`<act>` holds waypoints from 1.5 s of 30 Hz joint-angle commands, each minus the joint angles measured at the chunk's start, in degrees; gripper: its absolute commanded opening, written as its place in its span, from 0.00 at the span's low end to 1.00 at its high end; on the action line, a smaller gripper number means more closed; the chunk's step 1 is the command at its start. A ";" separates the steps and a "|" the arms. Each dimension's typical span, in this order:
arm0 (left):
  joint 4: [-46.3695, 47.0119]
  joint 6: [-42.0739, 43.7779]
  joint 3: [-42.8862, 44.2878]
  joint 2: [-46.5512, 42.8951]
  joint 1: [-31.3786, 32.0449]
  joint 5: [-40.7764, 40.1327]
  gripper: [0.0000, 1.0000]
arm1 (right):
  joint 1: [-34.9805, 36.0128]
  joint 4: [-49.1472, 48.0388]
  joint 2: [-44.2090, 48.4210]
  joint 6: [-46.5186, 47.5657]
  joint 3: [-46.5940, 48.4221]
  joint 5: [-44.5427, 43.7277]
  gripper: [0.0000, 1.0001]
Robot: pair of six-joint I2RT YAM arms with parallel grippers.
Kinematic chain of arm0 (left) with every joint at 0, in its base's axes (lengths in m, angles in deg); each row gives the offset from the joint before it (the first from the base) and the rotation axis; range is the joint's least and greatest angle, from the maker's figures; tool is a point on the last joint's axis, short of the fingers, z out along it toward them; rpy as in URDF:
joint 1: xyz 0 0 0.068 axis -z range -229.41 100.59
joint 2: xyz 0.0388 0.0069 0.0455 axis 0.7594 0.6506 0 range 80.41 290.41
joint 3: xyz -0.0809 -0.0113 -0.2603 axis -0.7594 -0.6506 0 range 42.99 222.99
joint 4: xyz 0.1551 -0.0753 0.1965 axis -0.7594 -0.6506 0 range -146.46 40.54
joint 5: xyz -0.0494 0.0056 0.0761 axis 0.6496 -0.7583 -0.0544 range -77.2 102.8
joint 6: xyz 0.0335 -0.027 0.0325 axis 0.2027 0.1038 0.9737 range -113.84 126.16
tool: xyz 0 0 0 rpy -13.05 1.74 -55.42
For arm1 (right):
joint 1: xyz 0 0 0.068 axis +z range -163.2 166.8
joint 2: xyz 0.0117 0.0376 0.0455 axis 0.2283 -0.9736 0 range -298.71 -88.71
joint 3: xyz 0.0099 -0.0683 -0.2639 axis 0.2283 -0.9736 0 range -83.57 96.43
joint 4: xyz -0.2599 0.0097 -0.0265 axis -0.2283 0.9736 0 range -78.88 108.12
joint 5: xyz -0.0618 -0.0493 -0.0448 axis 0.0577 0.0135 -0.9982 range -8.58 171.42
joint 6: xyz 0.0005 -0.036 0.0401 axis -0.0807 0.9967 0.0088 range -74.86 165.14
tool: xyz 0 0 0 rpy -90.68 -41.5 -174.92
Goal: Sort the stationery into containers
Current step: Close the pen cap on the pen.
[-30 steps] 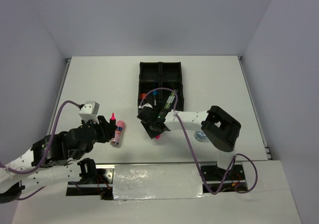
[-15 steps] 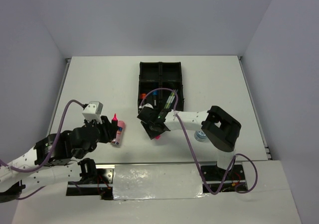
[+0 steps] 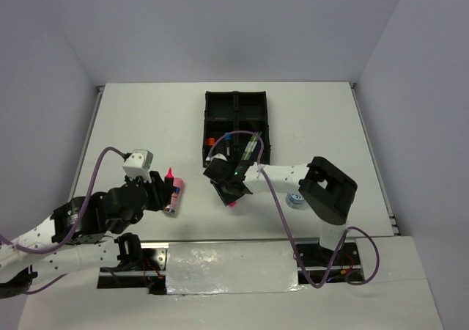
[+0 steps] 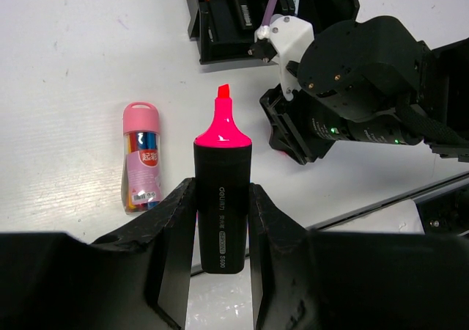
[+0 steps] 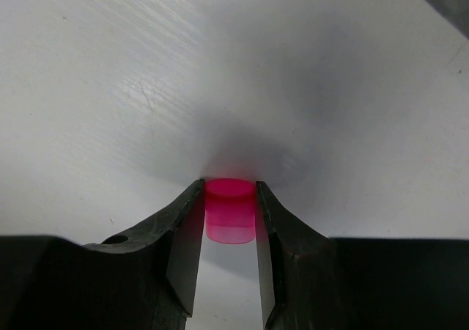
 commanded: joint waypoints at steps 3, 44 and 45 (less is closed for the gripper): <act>5.18 0.28 -1.09 1.24 0.28 1.15 0.00 | 0.68 2.16 5.07 -1.95 -1.47 -3.18 0.10; 97.65 18.83 -15.68 16.71 -0.07 53.02 0.00 | -10.22 -56.37 69.85 -3.19 -20.63 36.45 0.00; 97.65 18.92 -15.68 16.71 -0.07 53.02 0.00 | -10.22 -56.81 69.95 -3.36 -20.80 36.71 0.00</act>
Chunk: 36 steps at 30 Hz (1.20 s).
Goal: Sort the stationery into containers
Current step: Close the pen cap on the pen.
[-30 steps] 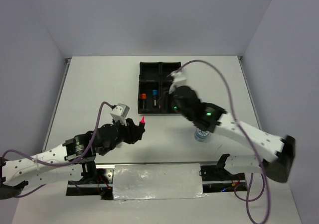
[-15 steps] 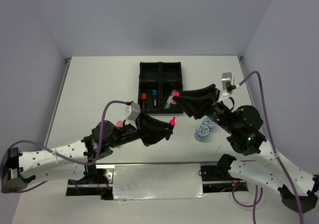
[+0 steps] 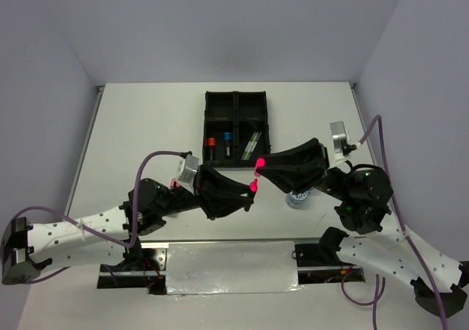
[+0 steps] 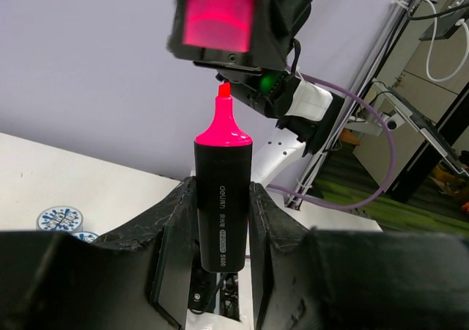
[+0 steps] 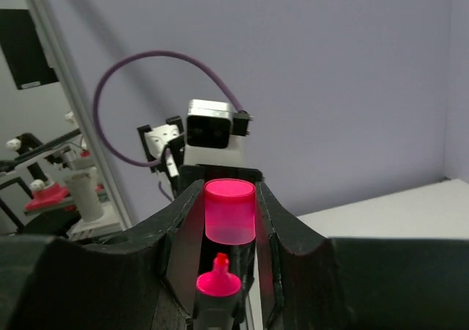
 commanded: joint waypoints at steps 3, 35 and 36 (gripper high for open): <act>5.26 1.21 0.95 -1.28 -0.01 1.04 0.00 | 0.40 -6.42 1.91 -1.86 -1.57 4.19 0.00; 7.90 1.74 0.78 -2.95 -0.01 2.54 0.00 | 0.49 -21.52 0.15 -10.99 -11.24 5.78 0.06; 7.81 1.83 0.86 -3.04 -0.10 2.36 0.00 | 0.49 -22.15 0.15 -11.35 -11.59 5.69 0.07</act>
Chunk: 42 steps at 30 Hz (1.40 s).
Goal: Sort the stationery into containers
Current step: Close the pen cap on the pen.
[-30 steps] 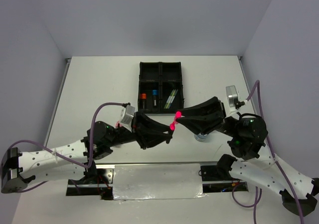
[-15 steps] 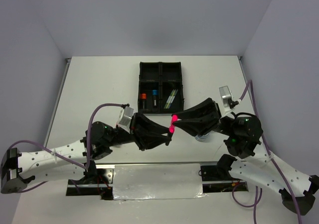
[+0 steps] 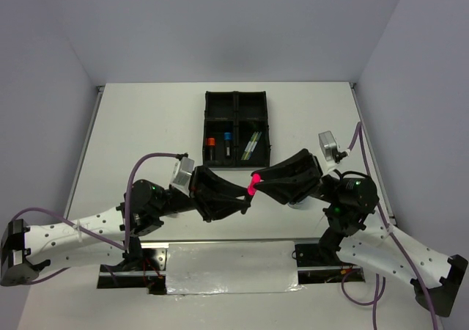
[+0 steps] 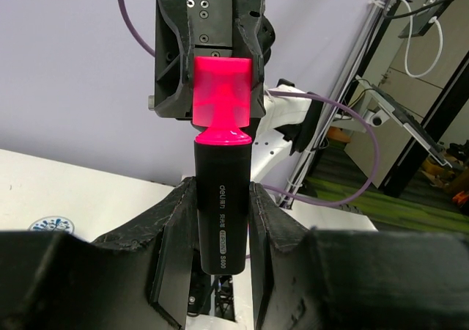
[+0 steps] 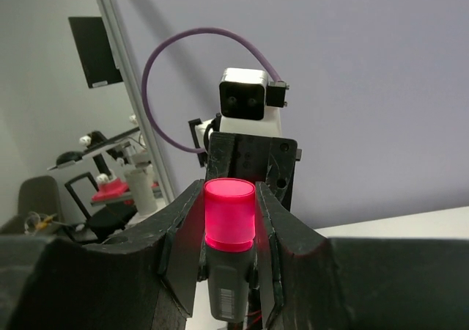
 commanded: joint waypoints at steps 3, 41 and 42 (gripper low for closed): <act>6.46 2.36 1.21 -1.55 -0.01 -0.72 0.00 | 0.23 -5.65 0.11 -3.05 -2.07 -1.59 0.10; -15.51 17.55 7.45 -1.46 0.87 -27.35 0.00 | 4.35 32.82 0.91 10.12 9.61 -24.86 1.00; -16.13 18.43 7.72 -1.29 0.87 -28.23 0.00 | 5.05 35.89 -0.67 10.22 11.62 -26.27 1.00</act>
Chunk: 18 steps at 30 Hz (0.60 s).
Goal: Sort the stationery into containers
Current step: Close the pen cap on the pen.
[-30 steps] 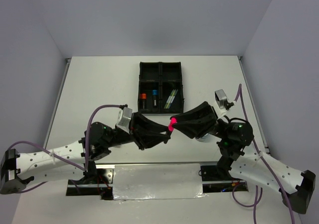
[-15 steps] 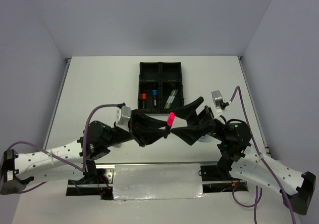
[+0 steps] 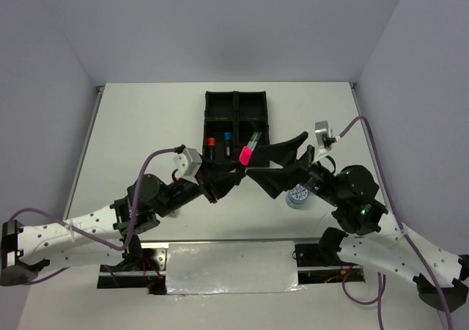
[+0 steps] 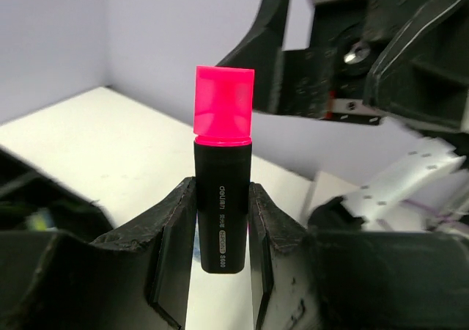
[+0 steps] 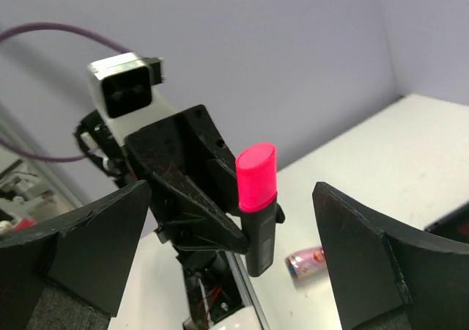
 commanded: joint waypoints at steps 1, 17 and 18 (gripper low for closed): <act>-1.03 6.63 3.21 -0.44 0.56 -8.18 0.00 | 2.41 11.32 -3.28 3.31 5.95 -7.75 1.00; -2.26 12.62 4.80 1.76 1.80 -13.56 0.00 | 6.81 18.27 -15.41 0.94 15.19 -22.44 0.62; -2.35 12.71 4.97 1.76 1.80 -13.83 0.00 | 6.90 18.28 -16.03 0.94 15.36 -22.35 0.59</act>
